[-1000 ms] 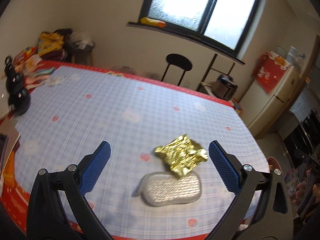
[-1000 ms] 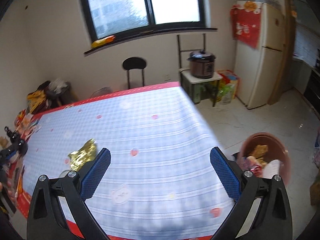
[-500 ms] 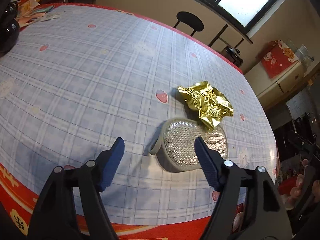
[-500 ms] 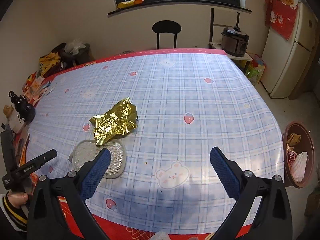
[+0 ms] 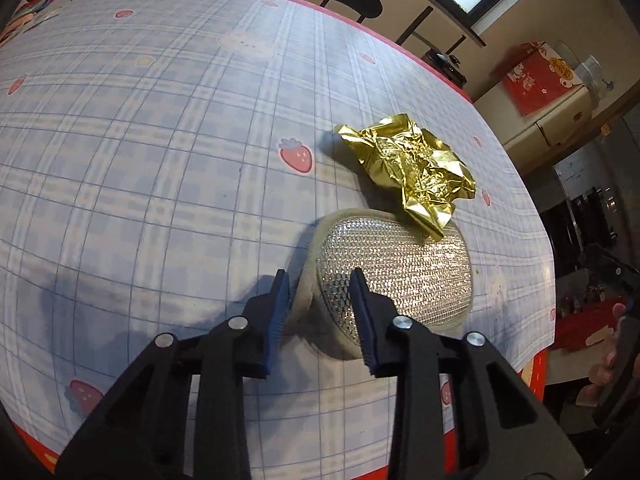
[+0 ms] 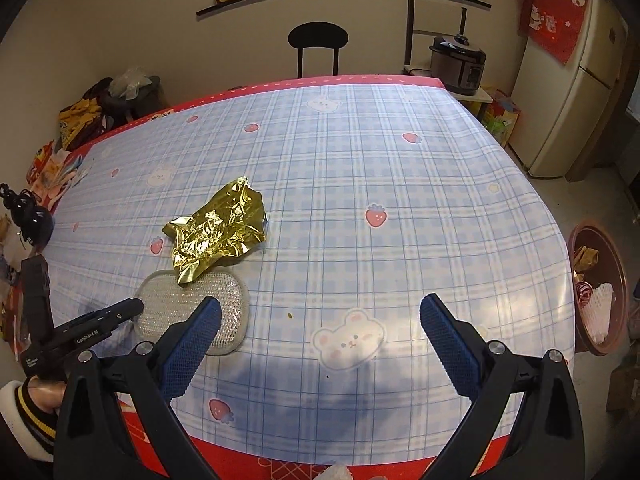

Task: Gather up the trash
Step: 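Grasp the mesh sponge pad with the left tool while the right tool grasps the gold foil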

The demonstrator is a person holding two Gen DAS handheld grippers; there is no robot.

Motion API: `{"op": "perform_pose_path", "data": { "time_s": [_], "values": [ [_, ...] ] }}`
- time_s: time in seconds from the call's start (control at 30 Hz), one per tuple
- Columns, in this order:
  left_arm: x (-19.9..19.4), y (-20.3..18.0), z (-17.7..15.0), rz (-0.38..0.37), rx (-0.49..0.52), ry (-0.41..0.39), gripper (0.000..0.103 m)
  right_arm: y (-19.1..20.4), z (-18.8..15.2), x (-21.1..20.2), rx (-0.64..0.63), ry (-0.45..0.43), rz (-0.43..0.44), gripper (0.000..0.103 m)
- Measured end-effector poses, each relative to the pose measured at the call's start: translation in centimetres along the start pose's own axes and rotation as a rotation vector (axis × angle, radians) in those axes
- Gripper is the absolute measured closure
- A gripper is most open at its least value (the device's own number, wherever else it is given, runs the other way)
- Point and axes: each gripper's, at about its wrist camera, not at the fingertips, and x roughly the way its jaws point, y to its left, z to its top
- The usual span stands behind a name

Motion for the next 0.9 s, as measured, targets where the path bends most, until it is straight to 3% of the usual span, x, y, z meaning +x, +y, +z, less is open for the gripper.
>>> {"op": "perform_pose_path", "data": {
  "time_s": [0.23, 0.43, 0.5, 0.6, 0.9],
  "values": [
    [0.2, 0.4, 0.3, -0.033, -0.007, -0.002, 0.072, 0.9, 0.2, 1.3, -0.013, 0.029, 0.013, 0.005],
    [-0.1, 0.1, 0.5, -0.052, 0.006, -0.005, 0.084, 1.8, 0.9, 2.2, -0.023, 0.049, 0.035, 0.005],
    [-0.7, 0.1, 0.5, -0.062, 0.008, -0.019, 0.095, 2.1, 1.0, 2.6, -0.021, 0.056, 0.057, 0.005],
    [-2.0, 0.4, 0.6, -0.062, 0.009, -0.052, 0.095, 2.7, 1.2, 3.4, -0.027, 0.065, 0.076, 0.005],
    [-7.3, 6.4, -0.1, 0.058, -0.137, -0.168, 0.095, 6.1, 2.1, 8.2, -0.035, 0.112, 0.215, 0.008]
  ]
}}
